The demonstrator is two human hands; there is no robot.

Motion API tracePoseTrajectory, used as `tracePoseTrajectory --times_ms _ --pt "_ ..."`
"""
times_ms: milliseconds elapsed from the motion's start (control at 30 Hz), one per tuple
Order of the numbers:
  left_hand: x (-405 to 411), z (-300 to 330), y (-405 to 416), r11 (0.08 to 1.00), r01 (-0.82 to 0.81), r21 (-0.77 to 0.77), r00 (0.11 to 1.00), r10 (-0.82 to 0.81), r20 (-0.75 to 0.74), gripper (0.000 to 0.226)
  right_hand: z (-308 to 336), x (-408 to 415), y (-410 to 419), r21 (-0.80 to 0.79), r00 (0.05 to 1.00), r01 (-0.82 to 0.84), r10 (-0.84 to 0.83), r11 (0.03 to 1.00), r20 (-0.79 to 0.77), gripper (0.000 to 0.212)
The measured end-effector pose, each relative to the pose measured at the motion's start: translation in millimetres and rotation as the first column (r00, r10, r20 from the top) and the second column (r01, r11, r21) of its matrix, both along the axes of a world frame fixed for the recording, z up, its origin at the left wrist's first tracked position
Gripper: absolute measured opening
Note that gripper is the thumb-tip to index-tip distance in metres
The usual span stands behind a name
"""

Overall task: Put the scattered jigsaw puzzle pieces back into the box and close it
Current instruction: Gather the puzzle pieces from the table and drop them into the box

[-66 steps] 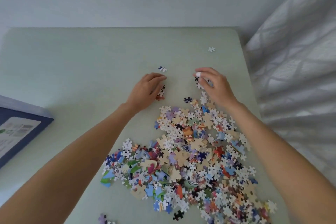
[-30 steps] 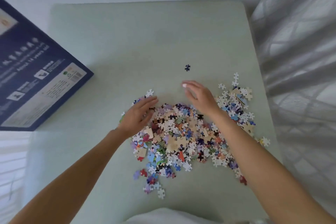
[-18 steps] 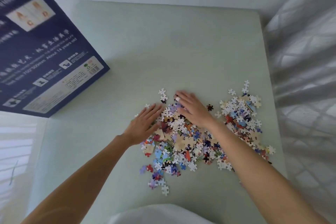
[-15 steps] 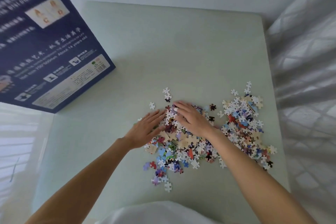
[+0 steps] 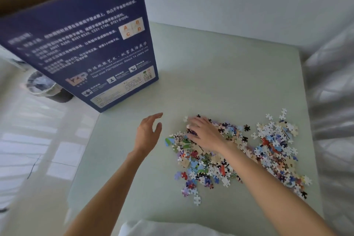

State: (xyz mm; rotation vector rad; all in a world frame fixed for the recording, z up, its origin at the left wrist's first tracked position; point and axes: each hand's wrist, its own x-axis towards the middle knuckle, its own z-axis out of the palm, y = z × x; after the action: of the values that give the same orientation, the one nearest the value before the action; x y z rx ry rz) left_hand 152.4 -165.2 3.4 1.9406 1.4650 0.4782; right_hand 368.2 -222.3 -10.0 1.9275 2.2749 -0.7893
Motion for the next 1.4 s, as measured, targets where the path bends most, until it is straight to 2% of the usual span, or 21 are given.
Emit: tracePoseTrajectory --times_ms 100,167,267,333,367,433,500,533,633,733,900,1100,1267,1400 --pt "-23.2 12.9 6.3 0.98 -0.197 -0.039 0.975 0.2 0.099 0.03 35.5 -12.5 33.7 0.148 0.976 0.136 -0.107 0.98 -0.188 0.038" --pt "-47.5 24.9 13.2 0.929 -0.366 -0.047 0.913 0.369 0.174 0.034 64.3 -26.2 68.0 0.184 0.924 0.25 -0.178 0.95 -0.339 0.041" --pt "-75.8 40.8 27.9 0.788 -0.612 -0.072 0.744 0.604 0.286 0.053 97.4 -43.6 115.9 0.17 0.826 0.366 -0.235 0.915 -0.512 0.058" --pt "-92.6 48.5 42.9 0.695 -0.717 -0.054 0.646 0.691 0.324 0.068 112.9 -54.3 144.0 0.112 0.769 0.396 -0.262 0.911 -0.582 0.074" --pt "-99.8 52.1 51.5 0.676 -0.735 -0.058 0.624 0.706 0.334 0.074 118.7 -60.0 157.9 0.1 0.753 0.398 -0.262 0.912 -0.604 0.079" --pt "-108.0 57.9 67.7 0.716 -0.692 -0.091 0.647 0.671 0.362 0.081 128.2 -68.3 178.4 0.058 0.699 0.401 -0.264 0.914 -0.665 0.085" --pt "-107.9 64.2 79.4 0.797 -0.59 -0.125 0.678 0.574 0.459 0.08 131.9 -73.5 189.2 -0.018 0.598 0.371 -0.253 0.929 -0.76 0.08" --pt "-106.9 66.2 83.5 0.816 -0.561 -0.143 0.666 0.547 0.508 0.079 132.4 -74.9 190.6 -0.052 0.559 0.353 -0.255 0.934 -0.789 0.076" --pt "-99.6 70.5 89.1 0.812 -0.547 -0.202 0.619 0.555 0.556 0.074 129.1 -64.0 186.0 -0.063 0.535 0.379 -0.275 0.923 -0.799 0.07" --pt "-75.4 72.6 90.1 0.864 -0.444 -0.238 0.656 0.494 0.57 0.071 132.3 -32.7 173.8 -0.025 0.514 0.474 -0.3 0.88 -0.804 0.065" --pt "-8.4 76.8 98.3 0.95 -0.209 -0.231 0.719 0.309 0.623 0.07 143.5 44.2 131.8 0.002 0.44 0.67 -0.395 0.743 -0.806 0.056" --pt "66.3 83.4 106.9 0.972 0.041 -0.232 0.791 0.11 0.602 0.064 139.2 109.4 62.6 -0.062 0.263 0.842 -0.507 0.536 -0.821 0.05" --pt "107.4 83.2 111.9 0.961 0.158 -0.227 0.834 -0.007 0.552 0.061 135.7 130.0 30.4 -0.043 0.245 0.886 -0.545 0.462 -0.802 0.041" --pt "119.4 78.4 113.6 0.967 0.121 -0.223 0.875 0.002 0.484 0.049 132.1 132.5 23.0 -0.029 0.271 0.882 -0.556 0.471 -0.786 0.041"
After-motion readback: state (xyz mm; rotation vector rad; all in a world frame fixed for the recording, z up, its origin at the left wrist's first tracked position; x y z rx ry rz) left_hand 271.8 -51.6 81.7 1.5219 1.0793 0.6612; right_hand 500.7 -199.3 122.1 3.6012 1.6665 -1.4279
